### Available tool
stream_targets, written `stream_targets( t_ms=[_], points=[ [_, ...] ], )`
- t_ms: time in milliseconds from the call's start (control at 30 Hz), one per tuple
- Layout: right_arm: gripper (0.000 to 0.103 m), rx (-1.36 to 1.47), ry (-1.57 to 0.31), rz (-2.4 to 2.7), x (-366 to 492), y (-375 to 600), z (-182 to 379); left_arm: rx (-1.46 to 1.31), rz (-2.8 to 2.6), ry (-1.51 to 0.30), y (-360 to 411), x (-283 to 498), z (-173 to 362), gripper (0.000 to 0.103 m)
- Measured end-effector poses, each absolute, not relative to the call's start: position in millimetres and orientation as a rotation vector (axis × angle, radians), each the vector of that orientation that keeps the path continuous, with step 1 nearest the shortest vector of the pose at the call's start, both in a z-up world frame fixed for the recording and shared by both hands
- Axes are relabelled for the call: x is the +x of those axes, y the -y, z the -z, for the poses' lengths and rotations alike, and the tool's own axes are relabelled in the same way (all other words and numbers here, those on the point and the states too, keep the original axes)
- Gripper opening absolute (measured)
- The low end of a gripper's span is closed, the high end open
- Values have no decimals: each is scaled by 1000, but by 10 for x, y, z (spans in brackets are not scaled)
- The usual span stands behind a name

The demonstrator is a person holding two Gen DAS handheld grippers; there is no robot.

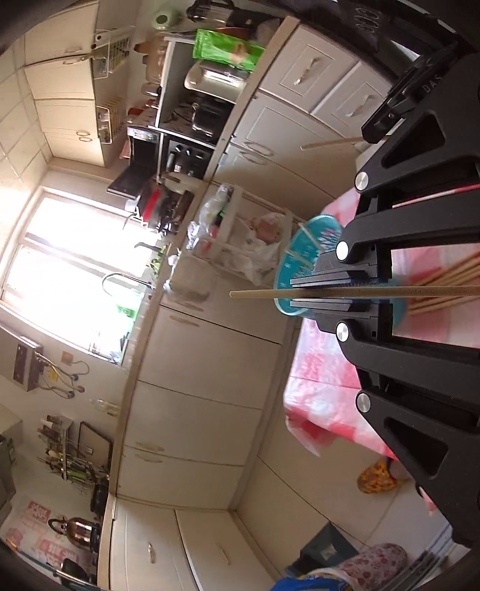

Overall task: Organize utensils
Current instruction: 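Lift the stick with the right gripper above the teal cup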

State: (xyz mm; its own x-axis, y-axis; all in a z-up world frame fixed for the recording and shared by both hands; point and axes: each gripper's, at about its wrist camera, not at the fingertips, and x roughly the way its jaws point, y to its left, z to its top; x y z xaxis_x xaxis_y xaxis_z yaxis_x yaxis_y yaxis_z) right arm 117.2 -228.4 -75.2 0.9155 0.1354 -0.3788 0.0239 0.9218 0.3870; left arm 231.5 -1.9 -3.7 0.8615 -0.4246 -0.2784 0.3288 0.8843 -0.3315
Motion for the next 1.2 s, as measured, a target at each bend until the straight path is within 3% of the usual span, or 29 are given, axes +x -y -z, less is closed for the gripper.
stream_targets(
  t_ms=[567, 867, 1200],
  points=[
    [6, 446, -179, -96, 1890, 2341, 293, -335, 472, -214, 502, 3235, -444, 5],
    [6, 511, -121, -102, 2465, 2404, 333, -395, 423, -213, 617, 3782, -282, 5],
    [6, 595, -197, -98, 2834, 2424, 689, -337, 376, -248, 671, 3865, -6, 5]
  ],
)
